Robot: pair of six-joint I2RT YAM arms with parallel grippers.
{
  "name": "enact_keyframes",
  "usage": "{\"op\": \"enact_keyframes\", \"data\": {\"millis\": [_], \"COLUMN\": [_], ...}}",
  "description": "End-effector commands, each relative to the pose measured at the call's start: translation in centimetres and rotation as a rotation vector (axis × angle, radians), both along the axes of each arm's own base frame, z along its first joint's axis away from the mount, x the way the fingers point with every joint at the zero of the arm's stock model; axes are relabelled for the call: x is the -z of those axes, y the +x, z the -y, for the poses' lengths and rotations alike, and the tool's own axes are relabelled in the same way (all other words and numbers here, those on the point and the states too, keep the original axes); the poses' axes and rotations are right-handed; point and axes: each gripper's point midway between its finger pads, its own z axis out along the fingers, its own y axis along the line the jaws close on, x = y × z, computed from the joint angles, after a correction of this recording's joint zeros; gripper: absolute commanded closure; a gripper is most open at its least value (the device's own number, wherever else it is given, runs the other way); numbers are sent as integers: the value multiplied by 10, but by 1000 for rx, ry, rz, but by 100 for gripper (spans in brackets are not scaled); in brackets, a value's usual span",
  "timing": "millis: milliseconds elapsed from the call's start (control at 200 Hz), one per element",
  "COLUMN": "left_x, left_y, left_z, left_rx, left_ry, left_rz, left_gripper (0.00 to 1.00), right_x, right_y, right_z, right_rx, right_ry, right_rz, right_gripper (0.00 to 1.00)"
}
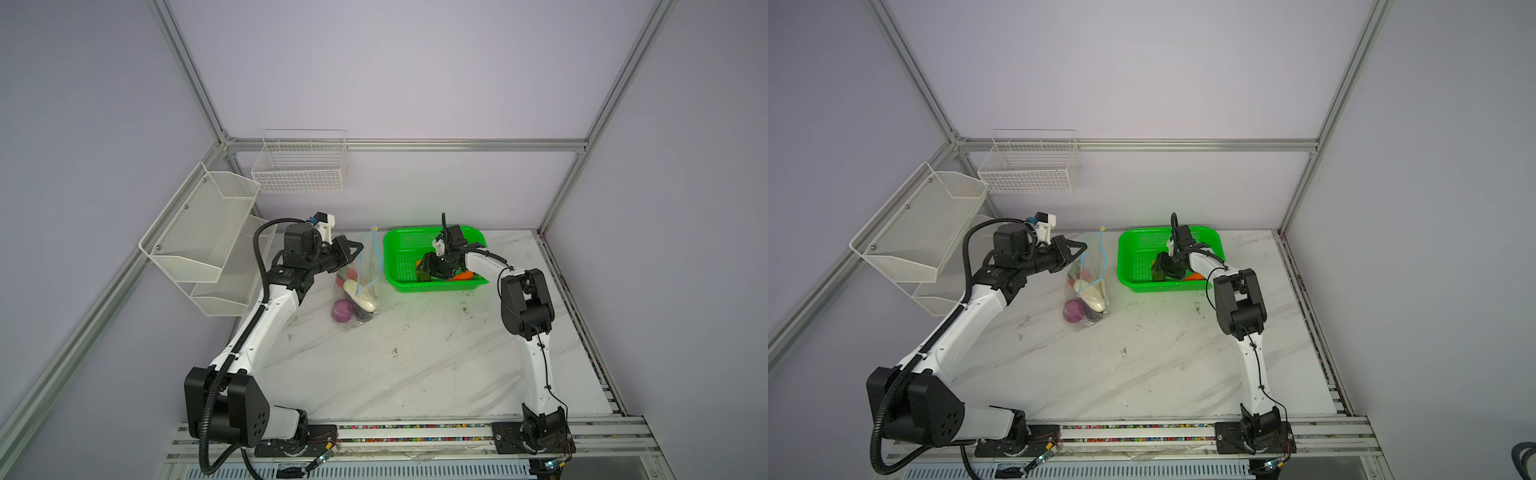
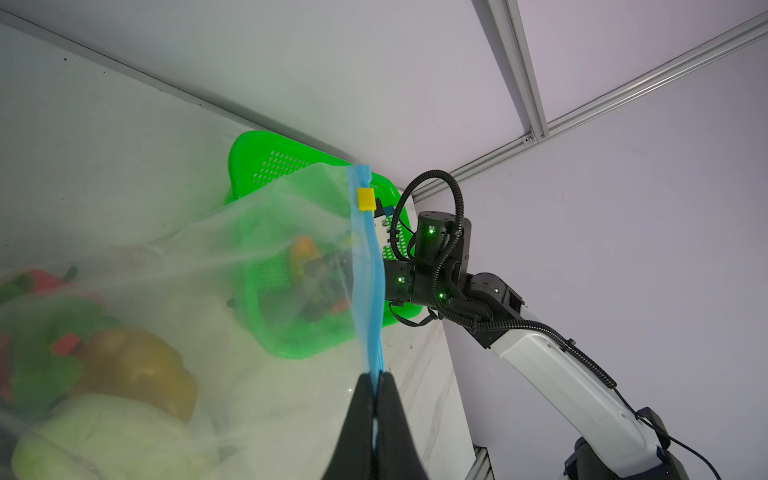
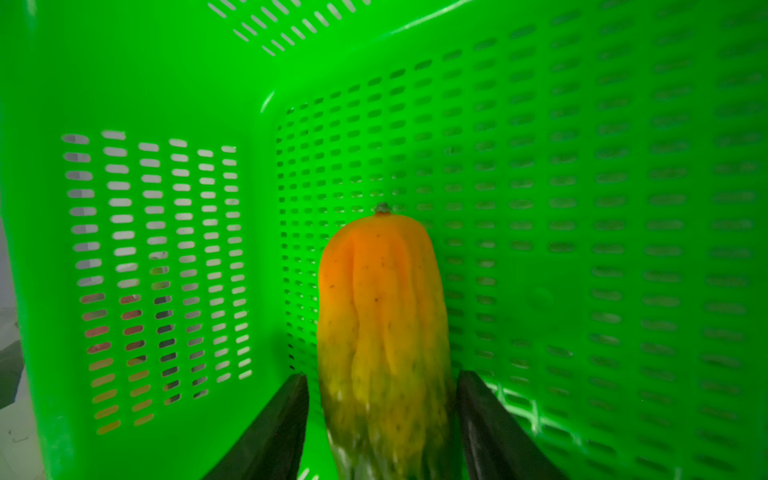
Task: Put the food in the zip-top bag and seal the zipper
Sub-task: 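Lower the right gripper around the orange-yellow papaya and close on it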
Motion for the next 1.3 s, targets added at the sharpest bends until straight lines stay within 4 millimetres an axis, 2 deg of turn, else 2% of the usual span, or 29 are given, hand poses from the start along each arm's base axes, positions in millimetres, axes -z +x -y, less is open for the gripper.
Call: {"op": "enact_keyframes", "data": {"millis": [0, 365, 675, 875, 1130, 1295], "left_x": [-10, -10, -9, -8, -8, -9], "left_y": [-3, -3, -3, -4, -3, -3], "left_z": [0, 0, 0, 0, 0, 0], "left_rx": [12, 13, 14, 14, 15, 13], "left_ry": [-20, -21, -22, -21, -21, -22], "left_rz": [40, 40, 38, 37, 38, 39], "left_gripper": [100, 100, 100, 100, 100, 100], "right_x": [5, 16, 22, 24, 15, 6], "right_y": [3, 9, 12, 10, 12, 11], "right_z": [-3, 7, 5, 5, 3, -9], "right_rx": [3, 15, 13, 18, 30, 22], "right_ry": [-11, -218, -334, -348, -324, -236], "right_rz": [-2, 28, 51, 54, 69, 92], "right_gripper": [41, 41, 44, 51, 52, 55]}}
